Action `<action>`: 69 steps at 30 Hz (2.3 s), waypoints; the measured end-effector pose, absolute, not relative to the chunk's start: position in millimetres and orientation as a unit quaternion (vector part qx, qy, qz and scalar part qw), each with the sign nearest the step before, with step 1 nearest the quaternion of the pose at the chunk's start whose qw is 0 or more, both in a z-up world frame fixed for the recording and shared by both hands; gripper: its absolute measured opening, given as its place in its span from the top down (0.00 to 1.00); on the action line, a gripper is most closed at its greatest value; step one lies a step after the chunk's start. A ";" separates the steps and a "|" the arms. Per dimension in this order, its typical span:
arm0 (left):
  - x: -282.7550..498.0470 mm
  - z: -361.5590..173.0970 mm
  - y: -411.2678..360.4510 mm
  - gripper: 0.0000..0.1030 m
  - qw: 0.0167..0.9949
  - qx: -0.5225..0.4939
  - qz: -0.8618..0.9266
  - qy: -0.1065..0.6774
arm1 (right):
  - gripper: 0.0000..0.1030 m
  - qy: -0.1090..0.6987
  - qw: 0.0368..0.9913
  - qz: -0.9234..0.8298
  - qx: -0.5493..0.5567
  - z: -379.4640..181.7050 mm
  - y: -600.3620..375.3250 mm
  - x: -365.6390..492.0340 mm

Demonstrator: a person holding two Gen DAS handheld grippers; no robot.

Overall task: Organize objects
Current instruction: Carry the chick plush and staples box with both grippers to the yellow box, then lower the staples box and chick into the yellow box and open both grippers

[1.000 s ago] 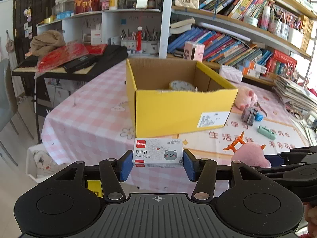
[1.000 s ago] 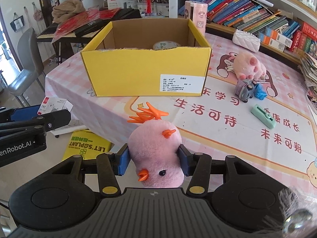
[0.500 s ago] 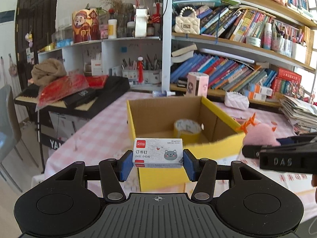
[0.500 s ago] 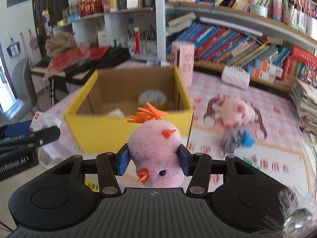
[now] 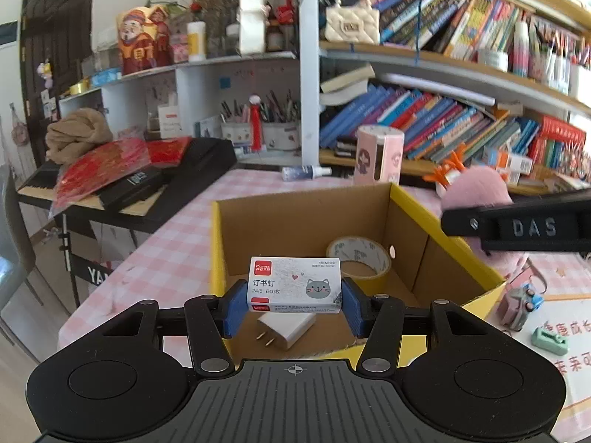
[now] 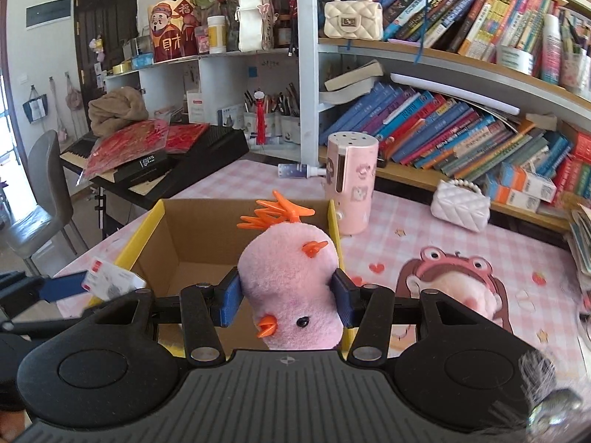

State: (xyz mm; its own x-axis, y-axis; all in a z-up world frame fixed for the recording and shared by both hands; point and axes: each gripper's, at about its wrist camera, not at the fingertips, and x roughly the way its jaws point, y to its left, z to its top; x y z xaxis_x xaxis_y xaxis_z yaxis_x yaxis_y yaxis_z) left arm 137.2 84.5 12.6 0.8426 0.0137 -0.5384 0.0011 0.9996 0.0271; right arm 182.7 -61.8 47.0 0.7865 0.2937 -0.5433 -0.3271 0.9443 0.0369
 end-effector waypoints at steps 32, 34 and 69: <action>195.6 -26.2 72.3 0.45 0.933 0.070 0.018 0.353 | 0.54 0.384 0.875 0.270 -0.121 -18.8 4.2 280.0; 194.5 -25.7 72.1 0.36 0.934 0.068 0.017 0.350 | 0.54 0.390 0.870 0.273 -0.127 -21.6 7.2 281.9; 133.3 3.3 85.4 0.11 0.958 0.035 0.018 0.282 | 0.29 0.334 0.912 0.222 -0.081 19.2 -20.6 228.0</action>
State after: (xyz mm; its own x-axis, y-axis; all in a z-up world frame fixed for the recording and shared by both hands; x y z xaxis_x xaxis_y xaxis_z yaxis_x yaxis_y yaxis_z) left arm 133.3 85.4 3.3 0.8398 0.0551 -0.5402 -0.0155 0.9969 0.0776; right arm 228.0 -20.6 19.2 0.6779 0.3510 -0.6460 -0.4588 0.8885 0.0013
